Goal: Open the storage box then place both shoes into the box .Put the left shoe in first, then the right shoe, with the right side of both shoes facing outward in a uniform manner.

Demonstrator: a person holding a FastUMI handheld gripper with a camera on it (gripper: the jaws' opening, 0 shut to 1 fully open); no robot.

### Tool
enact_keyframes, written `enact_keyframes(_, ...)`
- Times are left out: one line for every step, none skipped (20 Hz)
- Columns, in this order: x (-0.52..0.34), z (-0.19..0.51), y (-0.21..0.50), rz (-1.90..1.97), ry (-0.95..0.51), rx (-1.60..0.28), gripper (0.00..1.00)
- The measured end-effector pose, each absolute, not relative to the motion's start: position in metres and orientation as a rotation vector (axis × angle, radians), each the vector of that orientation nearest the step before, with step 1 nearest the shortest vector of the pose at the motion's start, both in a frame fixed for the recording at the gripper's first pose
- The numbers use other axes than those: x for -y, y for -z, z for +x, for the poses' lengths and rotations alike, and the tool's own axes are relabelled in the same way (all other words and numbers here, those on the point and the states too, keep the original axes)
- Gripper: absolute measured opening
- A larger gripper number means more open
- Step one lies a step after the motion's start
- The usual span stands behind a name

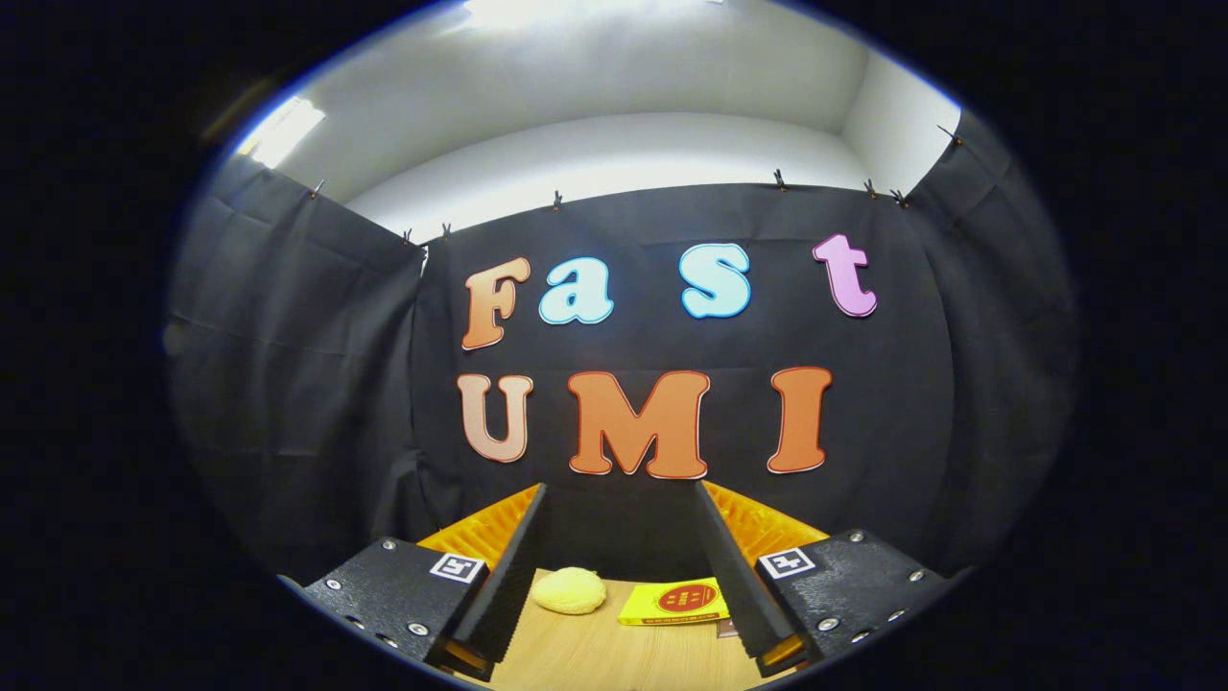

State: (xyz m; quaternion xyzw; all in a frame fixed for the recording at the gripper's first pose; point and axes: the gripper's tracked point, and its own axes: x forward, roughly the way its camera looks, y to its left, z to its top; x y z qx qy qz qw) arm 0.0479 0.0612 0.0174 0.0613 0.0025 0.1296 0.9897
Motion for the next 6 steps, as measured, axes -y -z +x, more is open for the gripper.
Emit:
enact_keyframes(-0.0603,0.0462,-0.0155,0.115,-0.258,-0.009,0.89)
enact_keyframes(-0.0596,0.0452,-0.0137,0.11,-0.253,-0.012,0.89)
enact_keyframes(-0.0599,0.0441,-0.0137,0.108,-0.249,-0.014,0.9)
enact_keyframes(-0.0599,0.0429,-0.0128,0.108,-0.247,-0.017,0.9)
enact_keyframes(-0.0619,0.0424,-0.0136,0.11,-0.247,-0.021,0.91)
enact_keyframes(-0.0621,0.0422,-0.0117,0.111,-0.244,-0.025,0.91)
